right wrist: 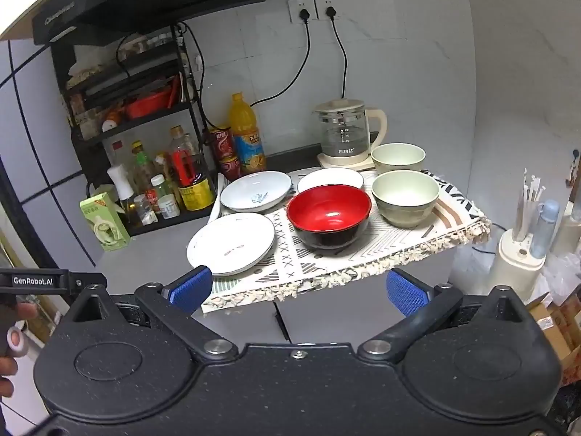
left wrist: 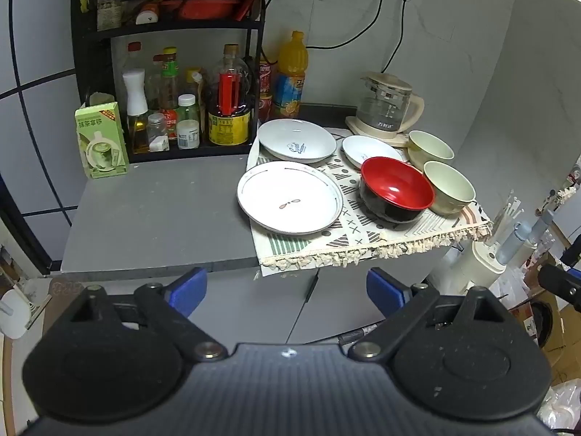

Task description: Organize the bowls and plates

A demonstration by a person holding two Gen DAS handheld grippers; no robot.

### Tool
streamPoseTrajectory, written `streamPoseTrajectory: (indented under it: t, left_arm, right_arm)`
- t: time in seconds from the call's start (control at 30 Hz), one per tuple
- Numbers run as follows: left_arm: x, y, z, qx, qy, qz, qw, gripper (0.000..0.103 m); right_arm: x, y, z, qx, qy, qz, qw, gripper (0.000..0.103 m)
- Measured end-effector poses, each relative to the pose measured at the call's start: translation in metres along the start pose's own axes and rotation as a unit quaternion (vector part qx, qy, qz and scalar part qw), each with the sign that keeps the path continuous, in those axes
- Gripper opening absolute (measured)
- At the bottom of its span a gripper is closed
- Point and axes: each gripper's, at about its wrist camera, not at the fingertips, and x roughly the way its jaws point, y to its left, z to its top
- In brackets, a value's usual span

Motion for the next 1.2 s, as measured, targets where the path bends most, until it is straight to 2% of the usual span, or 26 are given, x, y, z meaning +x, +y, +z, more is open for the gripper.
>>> streamPoseTrajectory:
  t: [0.33,0.83,1.2]
  left_arm:
    - [-0.001,0.011,-0.002,-0.002,-0.003,-0.002,1.0000,0.094]
    - [-0.003,-0.003,0.000,0.002,0.000,-0.005,1.0000,0.094]
    - [0.013,-0.012,0.007,-0.001,0.015,0.005,0.9999,0.094]
  right_arm:
    - [-0.002,-0.004,0.002,-0.004,-0.007,0.005,1.000,0.103]
    - [-0.003,-0.008,-0.001,0.000,-0.011,0.015,1.000,0.103]
    - [0.016,-0.021,-0.002,0.007,0.002,-0.007,1.000,0.103]
